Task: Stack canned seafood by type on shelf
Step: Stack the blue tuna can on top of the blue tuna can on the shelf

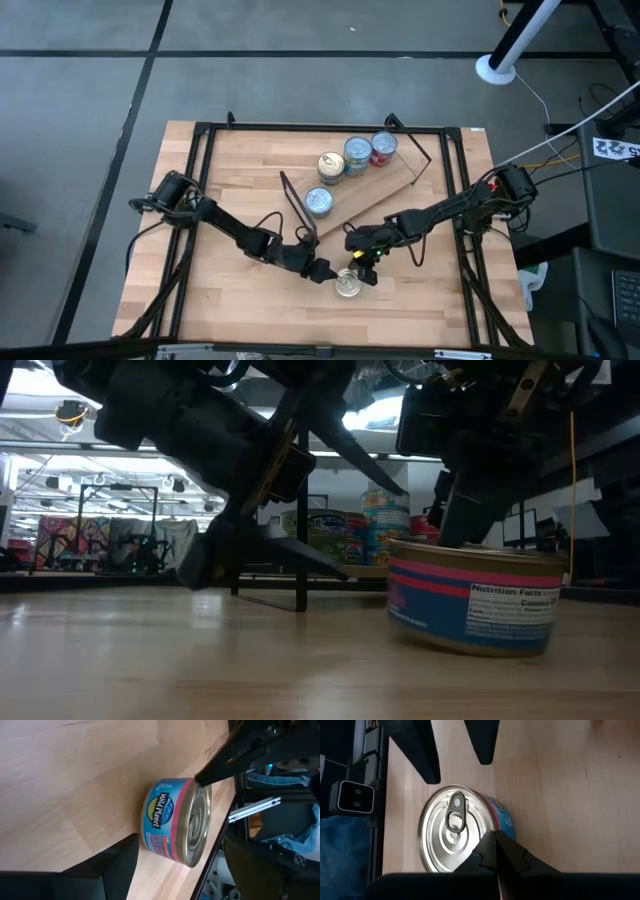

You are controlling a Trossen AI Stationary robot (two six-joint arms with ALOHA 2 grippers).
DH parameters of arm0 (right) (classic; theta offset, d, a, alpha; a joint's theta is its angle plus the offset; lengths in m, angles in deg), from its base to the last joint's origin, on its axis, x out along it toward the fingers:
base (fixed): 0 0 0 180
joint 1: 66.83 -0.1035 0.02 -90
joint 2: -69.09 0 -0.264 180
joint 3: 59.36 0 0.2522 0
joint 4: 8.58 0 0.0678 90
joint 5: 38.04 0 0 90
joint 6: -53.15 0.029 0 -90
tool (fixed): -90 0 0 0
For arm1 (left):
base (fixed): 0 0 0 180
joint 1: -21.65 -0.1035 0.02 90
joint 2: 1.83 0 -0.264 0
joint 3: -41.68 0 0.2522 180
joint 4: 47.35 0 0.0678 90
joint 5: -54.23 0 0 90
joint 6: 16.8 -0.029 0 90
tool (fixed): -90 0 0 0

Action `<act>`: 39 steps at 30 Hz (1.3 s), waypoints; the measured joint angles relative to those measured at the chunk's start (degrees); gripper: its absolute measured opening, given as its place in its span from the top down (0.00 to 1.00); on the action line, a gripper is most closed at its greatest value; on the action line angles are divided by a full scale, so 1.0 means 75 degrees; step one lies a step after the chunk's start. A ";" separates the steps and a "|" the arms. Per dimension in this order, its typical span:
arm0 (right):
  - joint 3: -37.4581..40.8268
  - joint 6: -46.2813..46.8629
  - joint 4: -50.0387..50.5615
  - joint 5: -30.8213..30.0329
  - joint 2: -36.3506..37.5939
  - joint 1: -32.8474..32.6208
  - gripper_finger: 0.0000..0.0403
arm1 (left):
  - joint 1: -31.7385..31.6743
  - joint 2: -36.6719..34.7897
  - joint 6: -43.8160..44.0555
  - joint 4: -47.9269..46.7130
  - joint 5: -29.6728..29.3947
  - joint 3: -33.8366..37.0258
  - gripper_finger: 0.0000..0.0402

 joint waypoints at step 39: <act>-0.0003 -0.0992 -0.0638 0.0088 0.0003 -0.0064 1.00 | -0.0030 0.0856 -0.0273 0.1412 0.0336 -0.0026 0.30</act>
